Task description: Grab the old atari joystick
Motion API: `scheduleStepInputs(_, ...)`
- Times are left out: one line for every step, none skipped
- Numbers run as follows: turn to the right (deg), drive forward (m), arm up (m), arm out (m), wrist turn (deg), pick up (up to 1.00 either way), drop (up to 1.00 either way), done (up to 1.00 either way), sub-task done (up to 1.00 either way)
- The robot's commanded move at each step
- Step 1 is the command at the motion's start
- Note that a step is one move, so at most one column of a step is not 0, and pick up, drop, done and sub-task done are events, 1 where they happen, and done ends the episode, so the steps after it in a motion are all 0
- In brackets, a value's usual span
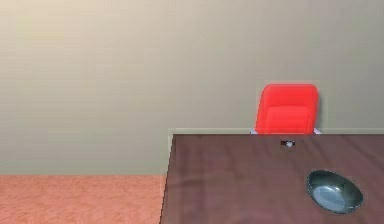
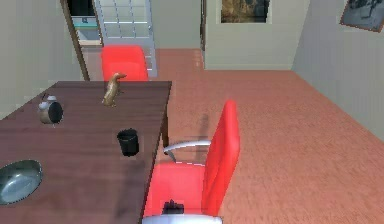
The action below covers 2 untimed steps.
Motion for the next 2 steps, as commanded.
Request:
scheduleStepInputs(0.0,0.0,0.5,0.0,0.0,0.0,0.0,0.0,0.0)
scheduleStepInputs(0.0,0.0,0.06,0.0,0.0,0.0,0.0,0.0,0.0)
